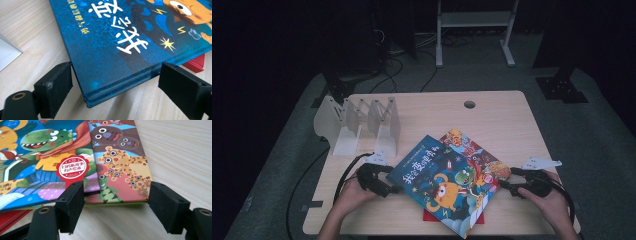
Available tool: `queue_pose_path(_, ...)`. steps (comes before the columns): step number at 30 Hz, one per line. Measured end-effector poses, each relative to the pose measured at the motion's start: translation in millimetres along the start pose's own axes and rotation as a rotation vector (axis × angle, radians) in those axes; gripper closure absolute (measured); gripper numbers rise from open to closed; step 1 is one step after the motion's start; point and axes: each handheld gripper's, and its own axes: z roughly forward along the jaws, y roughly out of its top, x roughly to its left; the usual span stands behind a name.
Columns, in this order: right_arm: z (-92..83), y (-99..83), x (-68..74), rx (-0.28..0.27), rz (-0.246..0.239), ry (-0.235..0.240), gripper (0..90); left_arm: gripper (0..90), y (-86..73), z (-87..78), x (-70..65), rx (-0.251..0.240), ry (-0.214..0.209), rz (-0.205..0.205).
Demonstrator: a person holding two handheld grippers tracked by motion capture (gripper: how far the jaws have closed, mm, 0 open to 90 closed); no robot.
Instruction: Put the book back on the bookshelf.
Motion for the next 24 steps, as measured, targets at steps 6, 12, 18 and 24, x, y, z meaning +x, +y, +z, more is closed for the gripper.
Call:
queue_pose_path(6, 5.2, 7.8, 0.1, 0.005, -0.032, -0.033, 29.1, 8.3, -1.8, -0.4, -1.5, 0.017, -0.006, 0.0)
queue_pose_path(12, 13.0, 15.3, -2.5, 0.004, -0.043, -0.044, 28.9, 5.8, -2.6, -0.2, -0.4, 0.007, -0.01, -0.006)
queue_pose_path(18, 21.1, 23.7, -6.3, 0.011, -0.054, -0.052, 28.8, 2.4, -0.9, 0.1, 1.1, -0.019, -0.018, -0.024)
queue_pose_path(24, 28.0, 28.2, -9.9, -0.002, -0.046, -0.048, 31.7, 1.6, -0.8, -1.8, -0.7, -0.003, -0.011, -0.017)
